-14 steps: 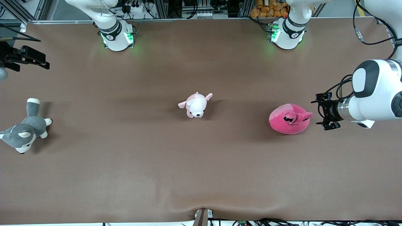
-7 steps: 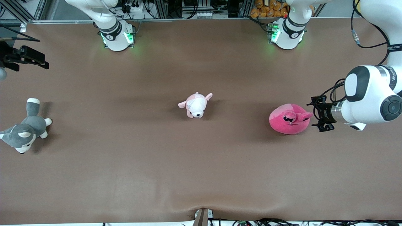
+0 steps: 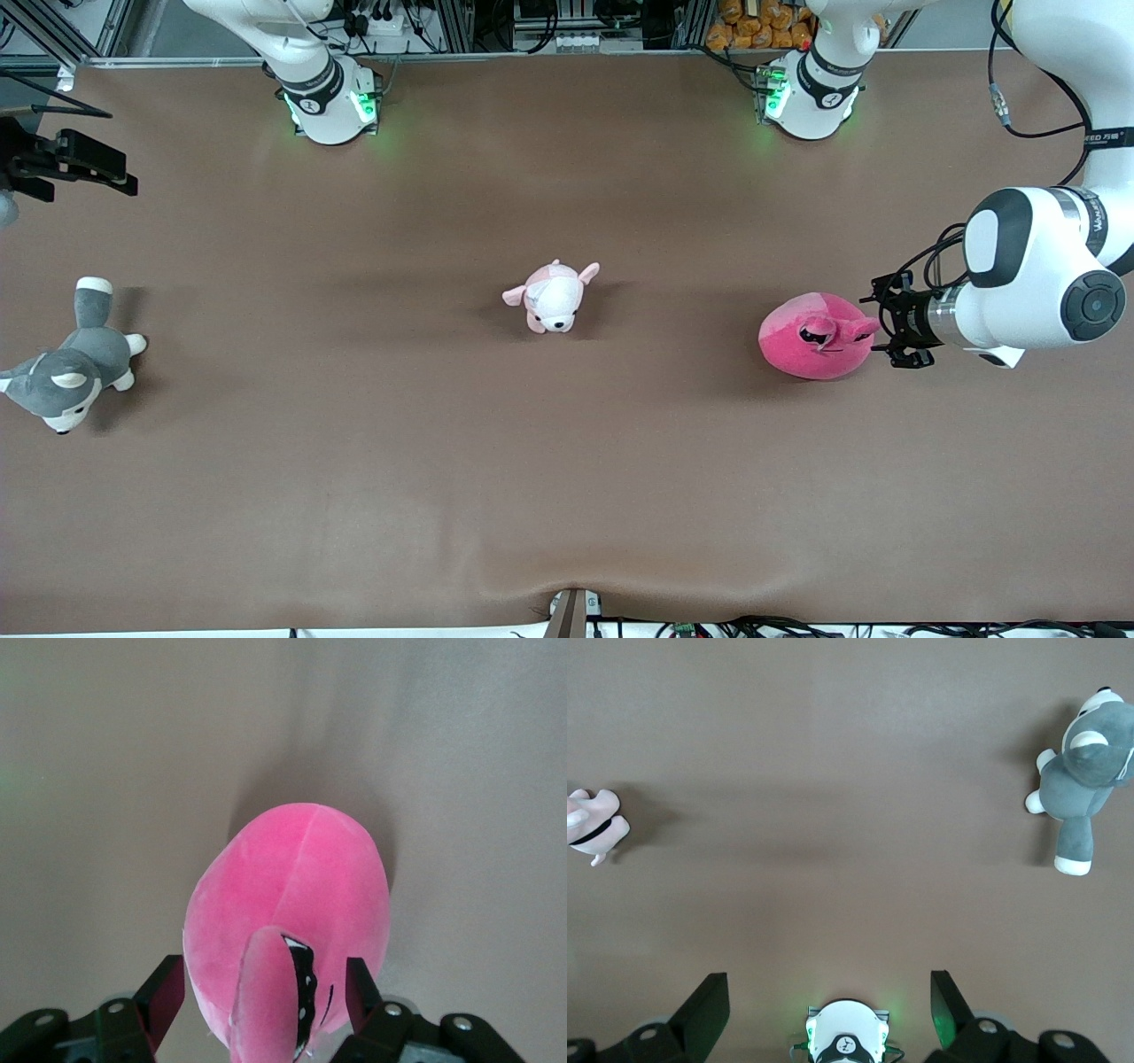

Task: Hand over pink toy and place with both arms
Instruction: 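Lower the left gripper onto the pink toy's neck and close it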

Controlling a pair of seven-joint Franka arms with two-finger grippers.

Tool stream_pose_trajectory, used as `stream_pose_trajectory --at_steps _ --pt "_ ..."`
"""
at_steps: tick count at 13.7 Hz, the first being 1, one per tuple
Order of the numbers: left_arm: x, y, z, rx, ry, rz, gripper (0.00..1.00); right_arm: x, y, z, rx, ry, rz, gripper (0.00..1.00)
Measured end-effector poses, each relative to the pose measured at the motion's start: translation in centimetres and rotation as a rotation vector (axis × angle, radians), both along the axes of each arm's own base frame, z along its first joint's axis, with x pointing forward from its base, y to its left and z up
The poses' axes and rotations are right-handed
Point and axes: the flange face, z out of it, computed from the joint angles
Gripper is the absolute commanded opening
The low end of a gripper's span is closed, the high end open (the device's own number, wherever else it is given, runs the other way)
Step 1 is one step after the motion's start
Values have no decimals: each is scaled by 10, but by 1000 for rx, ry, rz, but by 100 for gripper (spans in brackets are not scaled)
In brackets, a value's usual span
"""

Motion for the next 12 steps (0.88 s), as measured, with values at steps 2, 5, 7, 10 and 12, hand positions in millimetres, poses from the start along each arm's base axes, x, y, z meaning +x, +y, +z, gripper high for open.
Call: stream_pose_trajectory --at_steps 2,5,7,10,12 --pt "0 0 0 -5 -1 3 71 -1 0 0 0 5 0 100" --pt "0 0 -1 -5 1 4 67 0 0 0 0 3 0 100" --pt "0 -1 -2 -6 3 4 58 0 0 1 0 2 0 100" --pt "0 -1 -4 -6 5 4 31 1 0 0 1 1 1 100" --pt "0 -1 -5 -7 6 4 18 1 3 1 1 -2 6 100"
